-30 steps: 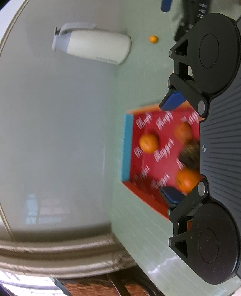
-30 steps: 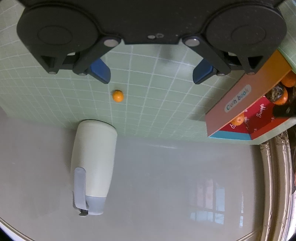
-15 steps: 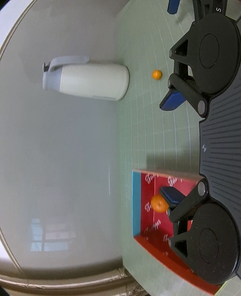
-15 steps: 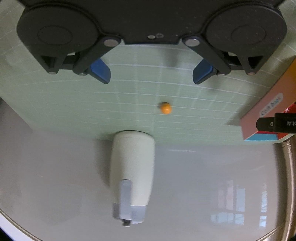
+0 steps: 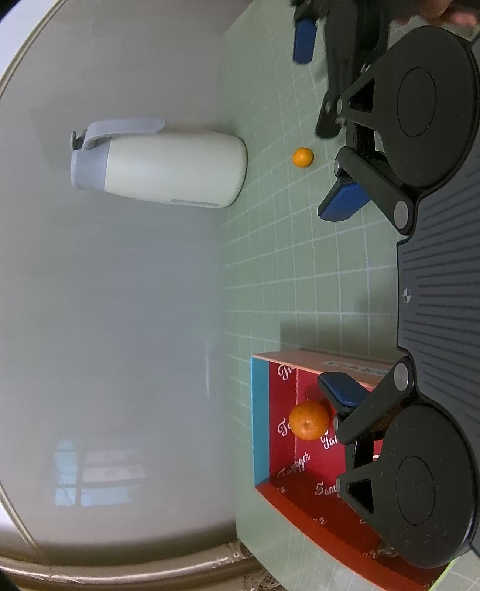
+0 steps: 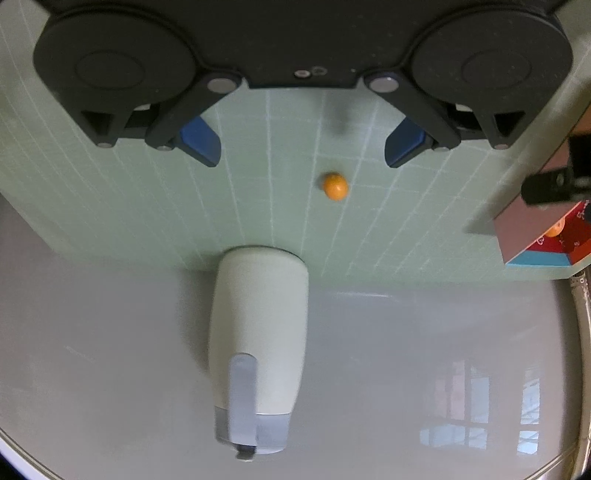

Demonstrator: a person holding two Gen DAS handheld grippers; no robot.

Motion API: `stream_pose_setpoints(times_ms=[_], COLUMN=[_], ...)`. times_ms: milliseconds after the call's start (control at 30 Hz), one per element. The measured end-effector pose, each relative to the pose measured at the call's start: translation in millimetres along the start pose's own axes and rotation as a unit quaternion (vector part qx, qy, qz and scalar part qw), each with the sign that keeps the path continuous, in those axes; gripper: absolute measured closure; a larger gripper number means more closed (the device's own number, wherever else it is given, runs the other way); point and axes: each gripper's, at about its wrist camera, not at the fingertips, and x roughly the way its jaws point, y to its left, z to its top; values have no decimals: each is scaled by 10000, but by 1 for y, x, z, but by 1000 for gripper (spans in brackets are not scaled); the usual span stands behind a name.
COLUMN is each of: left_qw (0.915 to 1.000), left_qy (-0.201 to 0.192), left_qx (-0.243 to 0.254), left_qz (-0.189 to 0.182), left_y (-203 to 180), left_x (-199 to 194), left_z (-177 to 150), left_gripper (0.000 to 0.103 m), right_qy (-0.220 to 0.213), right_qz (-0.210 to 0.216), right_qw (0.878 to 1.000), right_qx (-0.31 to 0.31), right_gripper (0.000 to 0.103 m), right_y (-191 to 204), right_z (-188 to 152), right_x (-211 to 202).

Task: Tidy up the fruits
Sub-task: 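Move the right gripper toward the small orange on the table, then carry the small orange with the right gripper over the red box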

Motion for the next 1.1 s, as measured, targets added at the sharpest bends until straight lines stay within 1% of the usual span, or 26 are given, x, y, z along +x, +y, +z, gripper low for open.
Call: stream_pose_setpoints(times_ms=[100, 200, 300, 367, 533, 600, 667, 700, 733, 800, 833, 1100], left_qw=[10000, 10000, 9999, 9999, 9996, 9994, 9993, 9992, 9991, 9988, 9986, 9958], left_qy=[-35, -46, -87, -132, -223, -244, -232, -224, -212, -195, -182, -149], left_qx=[-11, -37, -33, -8, -93, -159, -212, -235, -240, -266, -302, -506], left_qz=[23, 66, 82, 92, 151, 176, 205, 230, 262, 359, 390, 752], left_y=[3, 6, 8, 9, 21, 28, 35, 38, 42, 49, 52, 80], left_x=[0, 1, 0, -3, -13, -18, -20, -20, -20, -21, -21, -26], left_z=[1, 2, 4, 5, 8, 9, 10, 9, 9, 8, 7, 1], left_gripper=[15, 15, 15, 15, 15, 15, 15, 15, 15, 15, 15, 15], right_qy=[26, 126, 257, 294, 509, 578, 554, 546, 535, 514, 504, 388], right_qz=[-18, 140, 202, 206, 194, 218, 192, 190, 210, 260, 271, 510], right_qw=[9999, 9998, 9994, 9993, 9984, 9979, 9982, 9983, 9983, 9983, 9983, 9979], right_qx=[-102, 14, 66, 88, 126, 180, 126, 86, 86, 85, 75, 120], right_gripper=[9, 12, 25, 30, 57, 62, 64, 67, 73, 80, 83, 83], right_y=[2, 2, 4, 5, 5, 5, 9, 11, 12, 16, 18, 31], right_z=[9, 15, 17, 18, 20, 18, 18, 18, 18, 18, 19, 21], right_x=[17, 32, 44, 48, 65, 68, 69, 69, 70, 68, 67, 54])
